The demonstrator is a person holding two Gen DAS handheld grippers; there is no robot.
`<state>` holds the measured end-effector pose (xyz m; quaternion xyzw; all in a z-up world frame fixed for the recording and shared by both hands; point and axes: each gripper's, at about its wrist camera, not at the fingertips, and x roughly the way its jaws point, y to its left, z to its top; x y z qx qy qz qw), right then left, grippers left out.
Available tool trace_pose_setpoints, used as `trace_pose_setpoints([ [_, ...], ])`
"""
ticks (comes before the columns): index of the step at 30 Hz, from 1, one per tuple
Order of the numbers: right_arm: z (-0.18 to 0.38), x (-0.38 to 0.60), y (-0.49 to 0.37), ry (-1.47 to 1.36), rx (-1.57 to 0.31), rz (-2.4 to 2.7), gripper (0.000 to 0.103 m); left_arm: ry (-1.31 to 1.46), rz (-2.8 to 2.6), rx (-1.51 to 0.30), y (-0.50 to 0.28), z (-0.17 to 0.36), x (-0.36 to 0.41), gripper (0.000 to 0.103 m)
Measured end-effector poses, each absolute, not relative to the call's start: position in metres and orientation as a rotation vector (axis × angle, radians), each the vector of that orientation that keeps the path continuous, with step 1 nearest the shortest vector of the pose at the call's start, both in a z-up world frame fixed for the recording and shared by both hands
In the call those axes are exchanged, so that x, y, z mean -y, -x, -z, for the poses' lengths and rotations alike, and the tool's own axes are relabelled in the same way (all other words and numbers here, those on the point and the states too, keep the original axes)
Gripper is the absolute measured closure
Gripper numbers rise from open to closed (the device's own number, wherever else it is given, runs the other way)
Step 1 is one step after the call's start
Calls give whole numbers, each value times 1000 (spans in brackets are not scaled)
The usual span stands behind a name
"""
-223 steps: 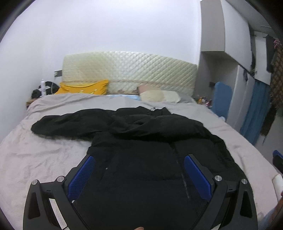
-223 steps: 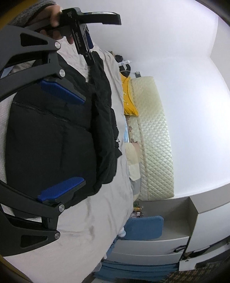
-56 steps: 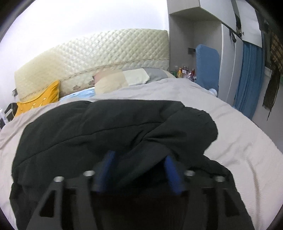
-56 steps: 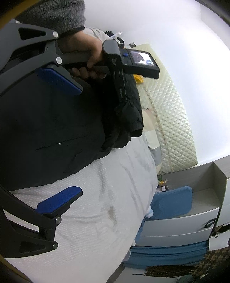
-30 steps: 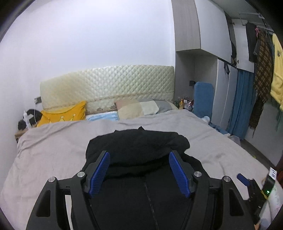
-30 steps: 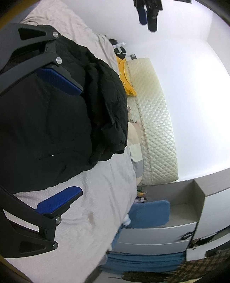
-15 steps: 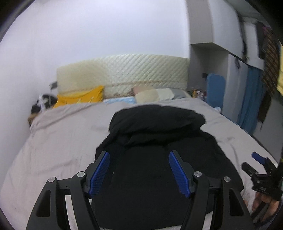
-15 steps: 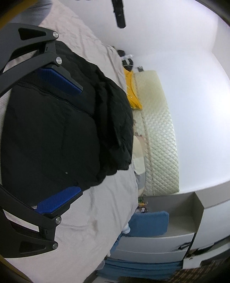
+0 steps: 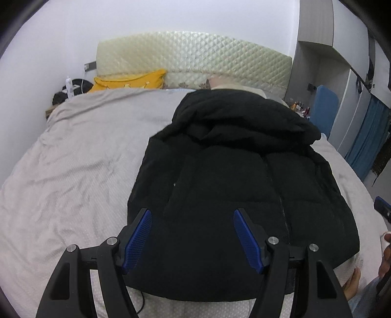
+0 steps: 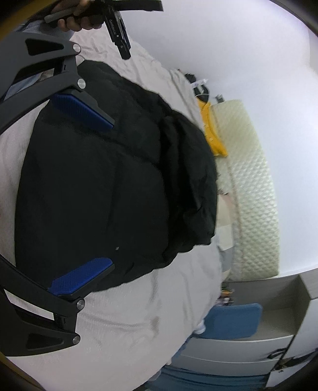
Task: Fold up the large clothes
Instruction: 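Grasp the jacket hem with both tools and lift it toward the hood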
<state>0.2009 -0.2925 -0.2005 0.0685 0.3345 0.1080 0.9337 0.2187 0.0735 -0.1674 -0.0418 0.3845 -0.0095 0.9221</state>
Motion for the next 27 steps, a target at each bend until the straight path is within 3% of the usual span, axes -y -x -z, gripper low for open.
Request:
trace_pose_setpoints([
  [3,210,315,-220,-153,-769,-173,1,74,31,-809,-220,175,-71,34],
  [7,237,340,-242,-190,-919,-133,14,66,39,-827,-221,181,-68,34],
  [9,255,347,-249,-201,-988,-110,16,68,43,-835,-224,183,-68,34],
  [15,306,359,-258,-344,-1133,-101,16,83,43,-886,-231,193,-70,34],
  [27,335,381,-246,-473,-1145,68,6,108,39,-947,-237,206,-71,34],
])
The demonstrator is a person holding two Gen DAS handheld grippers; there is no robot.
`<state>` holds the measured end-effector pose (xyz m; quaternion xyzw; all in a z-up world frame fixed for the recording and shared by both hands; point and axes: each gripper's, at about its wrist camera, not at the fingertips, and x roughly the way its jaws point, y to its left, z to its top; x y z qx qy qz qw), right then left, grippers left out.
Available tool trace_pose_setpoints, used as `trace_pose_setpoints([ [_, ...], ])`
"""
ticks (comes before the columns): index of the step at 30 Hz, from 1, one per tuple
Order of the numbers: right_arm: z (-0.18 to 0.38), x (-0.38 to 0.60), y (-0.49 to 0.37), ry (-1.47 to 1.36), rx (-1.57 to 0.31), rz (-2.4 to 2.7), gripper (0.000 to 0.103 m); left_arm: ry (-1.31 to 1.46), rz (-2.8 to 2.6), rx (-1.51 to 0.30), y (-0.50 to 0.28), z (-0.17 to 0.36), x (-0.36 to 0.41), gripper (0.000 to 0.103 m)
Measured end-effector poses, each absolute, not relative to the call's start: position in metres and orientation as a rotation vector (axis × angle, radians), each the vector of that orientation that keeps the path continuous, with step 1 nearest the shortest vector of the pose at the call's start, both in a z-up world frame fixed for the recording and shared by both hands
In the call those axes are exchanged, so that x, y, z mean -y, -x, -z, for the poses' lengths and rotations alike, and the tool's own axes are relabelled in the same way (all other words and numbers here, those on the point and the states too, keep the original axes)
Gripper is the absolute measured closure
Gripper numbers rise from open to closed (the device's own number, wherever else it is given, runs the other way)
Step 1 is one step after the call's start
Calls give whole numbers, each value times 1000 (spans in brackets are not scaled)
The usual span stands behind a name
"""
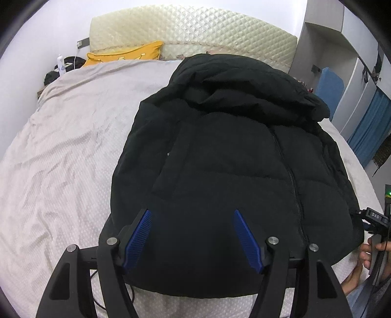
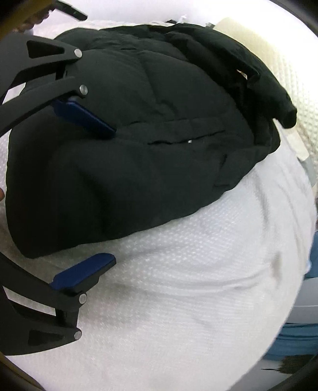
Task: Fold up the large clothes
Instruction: 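Grasp the jacket hem with both tools and lift it toward the hood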
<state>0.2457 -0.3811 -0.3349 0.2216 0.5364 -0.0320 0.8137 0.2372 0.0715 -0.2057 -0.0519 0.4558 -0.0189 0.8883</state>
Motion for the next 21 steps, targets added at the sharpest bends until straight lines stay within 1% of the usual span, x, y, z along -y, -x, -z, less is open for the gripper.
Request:
trace_pose_setpoints([
  [3,341,372,-246,-496,-1161,10,5,114,29,-958,-237,207,-73,34],
  [6,336,360,-245,-459,-1149,-58,6,128,25,-978,-240,210,-75,34],
  [8,331,352,-241,-445,-1133,-108,9,139,23,-1005,-244,212,-76,34],
  [11,321,343,-240,-406,-1128,-132,20,148,24,-1029,-246,213,-81,34],
  [12,319,341,-238,-394,-1127,-145,26,157,25,-1034,-247,212,-83,34],
  [13,319,340,-236,-385,-1126,-153,35,164,20,-1038,-248,211,-87,34],
  [14,318,339,-238,-380,-1126,-161,39,169,16,-1040,-249,209,-89,34],
  [15,315,337,-236,-373,-1119,-181,48,173,13,-1043,-250,207,-93,34],
  [16,313,334,-237,-368,-1115,-192,61,177,13,-1047,-251,205,-96,34],
  [17,308,331,-235,-349,-1099,-208,67,186,20,-1052,-253,204,-100,34],
  [18,303,331,-233,-333,-1087,-213,79,200,31,-1062,-256,203,-106,34],
  [19,296,329,-230,-303,-1066,-221,88,208,32,-1071,-258,203,-109,34],
  [21,280,327,-227,-293,-1001,-230,90,246,18,-1121,-266,205,-125,34],
])
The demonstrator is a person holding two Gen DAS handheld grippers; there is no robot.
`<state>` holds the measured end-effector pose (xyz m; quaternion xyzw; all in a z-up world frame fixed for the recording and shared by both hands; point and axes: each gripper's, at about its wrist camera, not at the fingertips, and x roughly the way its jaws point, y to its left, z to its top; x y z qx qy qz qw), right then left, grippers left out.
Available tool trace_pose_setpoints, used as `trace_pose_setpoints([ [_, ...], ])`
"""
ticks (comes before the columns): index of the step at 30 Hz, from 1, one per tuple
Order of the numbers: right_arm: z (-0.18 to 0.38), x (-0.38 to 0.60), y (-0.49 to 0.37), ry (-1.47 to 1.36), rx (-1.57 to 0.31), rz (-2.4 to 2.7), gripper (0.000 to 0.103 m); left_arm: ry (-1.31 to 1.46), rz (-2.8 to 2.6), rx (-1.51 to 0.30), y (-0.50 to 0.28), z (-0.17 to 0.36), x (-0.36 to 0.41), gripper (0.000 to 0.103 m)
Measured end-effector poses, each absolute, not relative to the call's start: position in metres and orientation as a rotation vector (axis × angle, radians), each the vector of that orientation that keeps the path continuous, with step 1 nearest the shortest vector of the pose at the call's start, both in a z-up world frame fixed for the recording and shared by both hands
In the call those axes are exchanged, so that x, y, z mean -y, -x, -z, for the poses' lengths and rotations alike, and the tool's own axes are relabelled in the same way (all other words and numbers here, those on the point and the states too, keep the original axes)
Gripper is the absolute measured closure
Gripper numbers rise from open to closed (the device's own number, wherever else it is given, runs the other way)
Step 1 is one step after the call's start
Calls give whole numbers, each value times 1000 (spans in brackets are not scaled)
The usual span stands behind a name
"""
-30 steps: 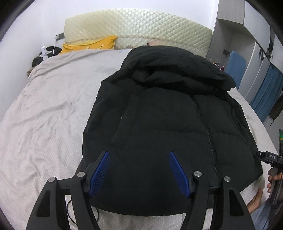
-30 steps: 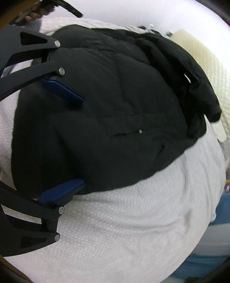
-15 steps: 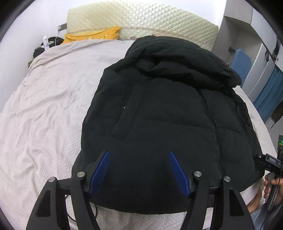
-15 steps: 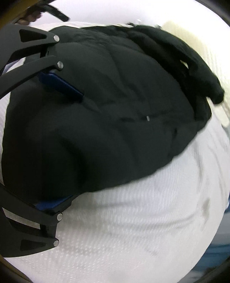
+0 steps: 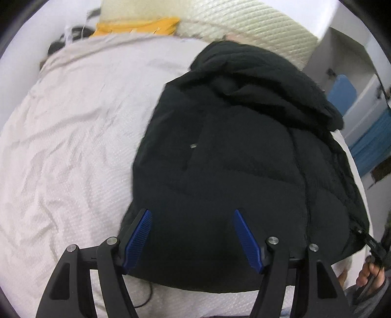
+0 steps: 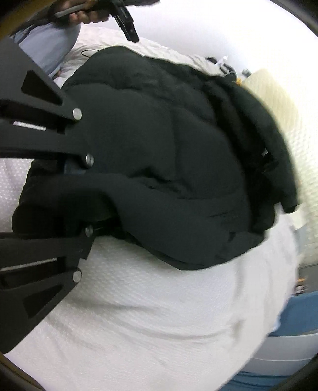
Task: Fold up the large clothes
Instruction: 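Grasp the jacket hem with both tools and lift it toward the hood, then carry the held hem with both tools over the jacket toward the hood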
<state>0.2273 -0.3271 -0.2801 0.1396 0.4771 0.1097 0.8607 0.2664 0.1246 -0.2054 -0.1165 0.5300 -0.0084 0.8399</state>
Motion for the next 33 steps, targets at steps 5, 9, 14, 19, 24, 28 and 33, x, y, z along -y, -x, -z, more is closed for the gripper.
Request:
trace_pose_setpoints([
  [5,265,335,-223,-349,-934,-238,90,278,-14,-1170,-280,215,-153,33],
  [9,280,338,-228,-385,-997,-210,90,386,-46,-1231,-291,239,-172,27],
  [14,288,348,-228,-438,-1034,-200,85,405,-45,-1301,-303,257,-175,27],
  [19,299,354,-231,-496,-1077,-164,72,400,-15,-1317,-307,262,-169,25],
  [24,312,363,-234,-562,-1114,-135,52,419,1,-1329,-310,266,-169,24],
  [28,321,367,-236,-608,-1136,-122,37,442,2,-1343,-309,274,-173,21],
  [33,336,368,-243,-613,-1178,-85,26,414,-35,-1372,-311,285,-176,11],
])
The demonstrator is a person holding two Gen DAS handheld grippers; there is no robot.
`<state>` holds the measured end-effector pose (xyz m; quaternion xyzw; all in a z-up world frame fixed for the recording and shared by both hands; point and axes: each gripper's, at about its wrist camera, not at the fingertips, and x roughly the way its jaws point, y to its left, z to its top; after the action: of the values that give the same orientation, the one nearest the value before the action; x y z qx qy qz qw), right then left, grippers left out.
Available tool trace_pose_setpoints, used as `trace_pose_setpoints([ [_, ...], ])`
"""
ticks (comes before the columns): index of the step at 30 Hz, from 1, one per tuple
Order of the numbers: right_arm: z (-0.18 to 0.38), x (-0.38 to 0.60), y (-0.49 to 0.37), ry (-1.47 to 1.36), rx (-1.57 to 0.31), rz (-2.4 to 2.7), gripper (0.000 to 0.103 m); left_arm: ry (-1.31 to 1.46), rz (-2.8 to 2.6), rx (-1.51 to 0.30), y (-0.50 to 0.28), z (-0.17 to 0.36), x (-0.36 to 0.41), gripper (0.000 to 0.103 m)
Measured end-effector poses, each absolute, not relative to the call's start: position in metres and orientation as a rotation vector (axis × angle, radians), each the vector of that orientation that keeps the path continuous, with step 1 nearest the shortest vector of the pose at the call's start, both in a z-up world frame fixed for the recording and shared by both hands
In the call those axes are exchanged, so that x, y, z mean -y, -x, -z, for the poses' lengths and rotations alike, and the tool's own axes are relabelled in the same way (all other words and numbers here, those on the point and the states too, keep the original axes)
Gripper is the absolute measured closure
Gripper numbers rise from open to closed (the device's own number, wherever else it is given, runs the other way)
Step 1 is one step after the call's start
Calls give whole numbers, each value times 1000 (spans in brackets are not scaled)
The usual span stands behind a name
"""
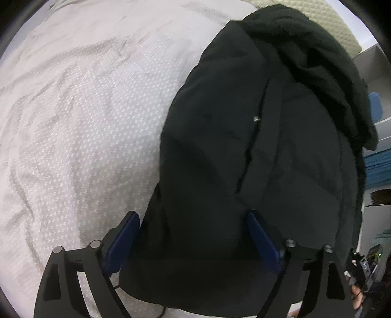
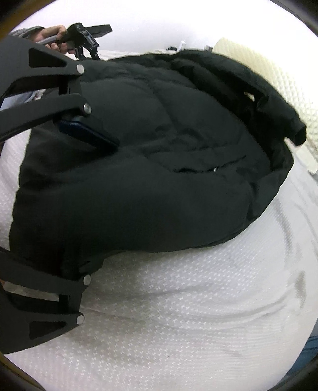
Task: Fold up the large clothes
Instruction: 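Carry the held hem with both tools over the jacket toward the hood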
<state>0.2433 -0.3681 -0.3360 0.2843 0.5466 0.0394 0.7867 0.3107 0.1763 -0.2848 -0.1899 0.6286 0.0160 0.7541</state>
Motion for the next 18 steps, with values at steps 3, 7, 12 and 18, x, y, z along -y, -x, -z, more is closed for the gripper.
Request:
trace_pose_setpoints([
  [3,338,366,-246,-597,-1189,-77,22,407,-40,-1391,-313,288,-175,10],
  [7,343,367,-248,-607,-1199,-79,20,459,14,-1427,-314,296,-171,10],
  [12,337,360,-247,-656,-1179,-174,18,491,127,-1438,-315,295,-154,12],
  [18,312,341,-246,-559,-1092,-284,57,507,249,-1399,-316,289,-136,49],
])
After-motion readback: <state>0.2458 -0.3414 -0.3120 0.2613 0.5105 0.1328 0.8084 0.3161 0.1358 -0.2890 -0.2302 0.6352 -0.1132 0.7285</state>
